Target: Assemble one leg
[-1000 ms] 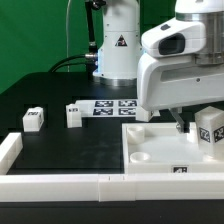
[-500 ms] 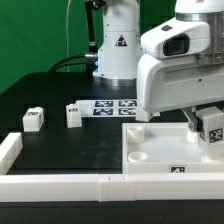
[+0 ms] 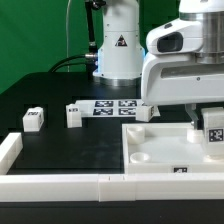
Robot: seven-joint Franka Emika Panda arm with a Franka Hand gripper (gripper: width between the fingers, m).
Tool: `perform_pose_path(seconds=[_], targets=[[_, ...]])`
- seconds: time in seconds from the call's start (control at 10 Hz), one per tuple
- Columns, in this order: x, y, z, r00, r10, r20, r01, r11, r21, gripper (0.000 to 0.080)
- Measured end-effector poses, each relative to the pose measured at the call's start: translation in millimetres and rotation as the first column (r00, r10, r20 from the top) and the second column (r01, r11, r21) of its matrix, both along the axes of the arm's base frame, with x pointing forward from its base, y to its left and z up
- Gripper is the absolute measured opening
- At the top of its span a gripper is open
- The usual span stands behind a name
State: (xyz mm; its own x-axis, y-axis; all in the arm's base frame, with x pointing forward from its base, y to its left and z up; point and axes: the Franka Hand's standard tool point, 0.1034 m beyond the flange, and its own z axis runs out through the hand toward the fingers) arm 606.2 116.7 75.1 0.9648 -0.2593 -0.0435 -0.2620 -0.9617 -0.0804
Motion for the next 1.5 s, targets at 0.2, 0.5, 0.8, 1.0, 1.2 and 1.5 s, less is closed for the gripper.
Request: perform_pose_path(seconds=[0.2,0.5,0.8,1.0,1.2,1.5], targets=[[-0.9,3.2,-0.9,0.959,-0.283,-0.019,0.283,0.959,-0.012,0.0291],[-0.8,6.7,-1.4,0.805,-0.592,-0.038,0.591,0.806,-0.035,0.0291],[3.7,7.8,-1.3,0.712,-0.700,-0.053,0.700,0.714,-0.029,0.0291],[3.4,8.8,-1.5,0.779,-0.625,-0.046,0.625,0.780,-0.022,0.0554],[3.5,8.5,-1.5,0.916,-0.401,-0.027,0.401,0.916,-0.007,0.0630],[3.4,5.4,-2.1,0.995,-0.096,0.000,0.096,0.995,0.001,0.0649]])
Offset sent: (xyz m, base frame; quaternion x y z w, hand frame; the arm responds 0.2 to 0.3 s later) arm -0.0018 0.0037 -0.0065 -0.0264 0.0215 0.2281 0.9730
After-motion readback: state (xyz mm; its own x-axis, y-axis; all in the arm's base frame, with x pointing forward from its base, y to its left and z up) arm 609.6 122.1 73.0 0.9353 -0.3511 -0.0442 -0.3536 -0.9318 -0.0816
